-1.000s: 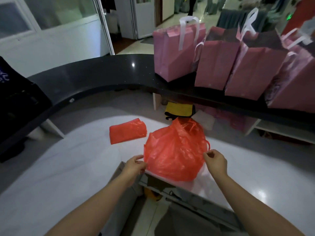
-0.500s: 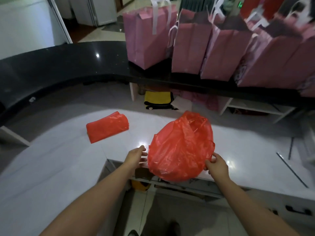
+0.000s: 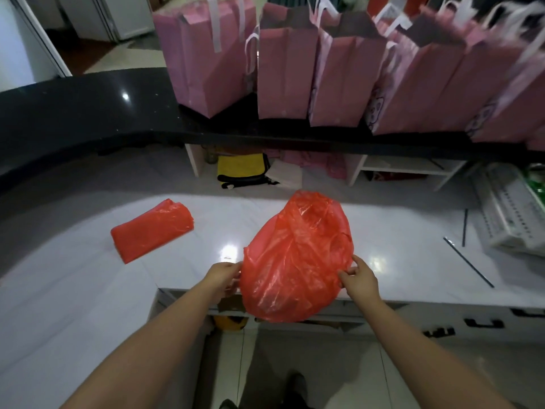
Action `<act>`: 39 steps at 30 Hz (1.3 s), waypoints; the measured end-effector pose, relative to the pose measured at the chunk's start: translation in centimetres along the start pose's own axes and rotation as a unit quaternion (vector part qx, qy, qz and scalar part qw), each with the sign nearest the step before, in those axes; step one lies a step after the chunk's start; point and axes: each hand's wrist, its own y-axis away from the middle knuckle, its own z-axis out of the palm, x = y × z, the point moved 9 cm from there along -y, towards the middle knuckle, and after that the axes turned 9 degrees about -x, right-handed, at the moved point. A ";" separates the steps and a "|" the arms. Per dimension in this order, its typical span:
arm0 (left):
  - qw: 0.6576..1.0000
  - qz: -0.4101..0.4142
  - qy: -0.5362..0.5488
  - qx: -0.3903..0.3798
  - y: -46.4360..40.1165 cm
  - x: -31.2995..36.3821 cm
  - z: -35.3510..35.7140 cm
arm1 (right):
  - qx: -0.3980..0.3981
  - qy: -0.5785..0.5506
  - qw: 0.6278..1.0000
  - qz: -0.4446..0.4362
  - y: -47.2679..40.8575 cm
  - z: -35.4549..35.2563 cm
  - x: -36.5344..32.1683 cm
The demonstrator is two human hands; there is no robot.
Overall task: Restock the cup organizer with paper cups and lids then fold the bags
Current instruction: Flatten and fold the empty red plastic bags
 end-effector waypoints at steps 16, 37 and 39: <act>0.993 -0.021 -0.104 -0.047 0.3 -0.9 -2.1 | 0.016 -0.135 0.987 0.086 -3.1 -0.6 0.7; 0.990 -0.041 -0.137 0.000 2.8 -1.7 -8.5 | -0.161 0.240 0.955 -0.063 -7.7 7.6 -9.1; 0.990 -0.034 -0.135 0.012 2.7 -1.8 -9.4 | -0.140 0.258 0.951 -0.093 -7.6 8.0 -9.7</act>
